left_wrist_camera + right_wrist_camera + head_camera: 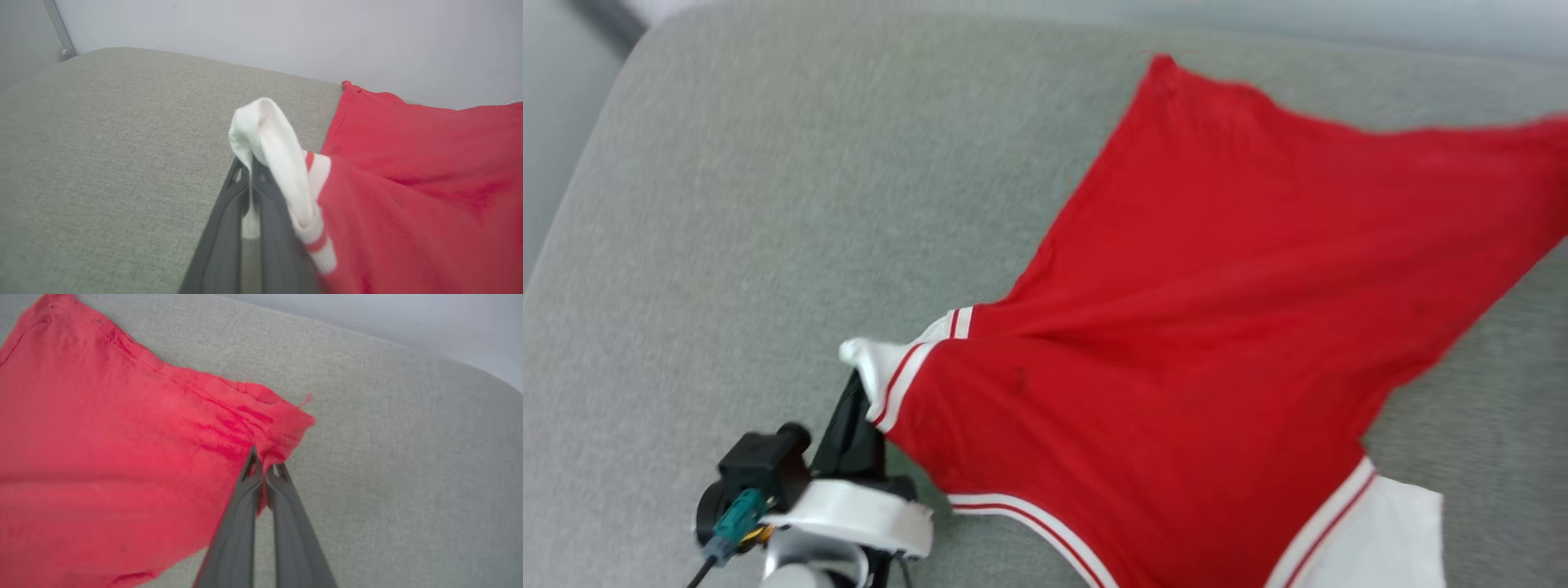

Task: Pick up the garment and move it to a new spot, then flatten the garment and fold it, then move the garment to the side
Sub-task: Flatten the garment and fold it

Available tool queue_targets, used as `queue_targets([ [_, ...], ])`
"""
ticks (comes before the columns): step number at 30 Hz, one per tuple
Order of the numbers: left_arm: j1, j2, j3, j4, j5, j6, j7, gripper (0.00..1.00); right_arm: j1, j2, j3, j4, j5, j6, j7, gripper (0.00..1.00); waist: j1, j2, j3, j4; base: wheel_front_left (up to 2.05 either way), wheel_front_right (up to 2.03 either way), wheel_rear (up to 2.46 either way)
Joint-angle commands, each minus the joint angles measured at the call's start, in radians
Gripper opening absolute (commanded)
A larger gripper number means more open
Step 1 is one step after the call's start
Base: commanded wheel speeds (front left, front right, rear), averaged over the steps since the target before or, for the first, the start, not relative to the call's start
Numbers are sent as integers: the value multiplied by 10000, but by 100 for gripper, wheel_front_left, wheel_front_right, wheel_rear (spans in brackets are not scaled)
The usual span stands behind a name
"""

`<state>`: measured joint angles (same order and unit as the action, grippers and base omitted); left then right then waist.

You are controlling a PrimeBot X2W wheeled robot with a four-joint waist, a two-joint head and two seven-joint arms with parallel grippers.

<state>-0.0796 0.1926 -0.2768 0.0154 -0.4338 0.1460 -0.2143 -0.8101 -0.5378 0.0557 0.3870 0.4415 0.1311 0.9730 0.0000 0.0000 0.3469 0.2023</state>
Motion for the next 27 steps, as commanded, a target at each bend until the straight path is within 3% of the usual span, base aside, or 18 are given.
queue_targets([
  [1,173,104,95,-8,-42,72,24,0,485,-117,-4,-149,115,-7,45,0,0,0,-707,-635,0,0,0],
  [8,1161,458,739,-130,-414,515,261,0,4161,-416,-358,-1303,752,-9,504,0,0,0,-1771,-1847,0,0,0],
  [17,1850,809,941,-214,-642,748,881,0,8091,544,-966,-1829,1138,-10,755,0,0,0,-2436,-2902,0,0,0],
  [18,1854,848,956,-216,-647,753,915,0,8330,689,-1077,-1939,1134,-9,697,9,0,0,-2420,-2959,0,0,0],
  [19,1867,861,952,-199,-665,751,944,0,8570,821,-1155,-2024,1083,-9,675,33,0,0,-2411,-3005,0,0,0],
  [20,1881,865,953,-188,-689,756,966,0,8773,1036,-1287,-2095,1158,-9,622,88,0,0,-2415,-3040,0,0,0],
  [21,1902,882,943,-202,-692,751,1000,0,8874,1169,-1348,-2255,1147,-9,486,100,0,0,-2408,-3087,0,0,0],
  [27,1877,912,817,-360,-673,802,1179,0,8613,1777,-1987,-2808,915,-7,-930,100,0,0,-2266,-3198,0,0,0],
])
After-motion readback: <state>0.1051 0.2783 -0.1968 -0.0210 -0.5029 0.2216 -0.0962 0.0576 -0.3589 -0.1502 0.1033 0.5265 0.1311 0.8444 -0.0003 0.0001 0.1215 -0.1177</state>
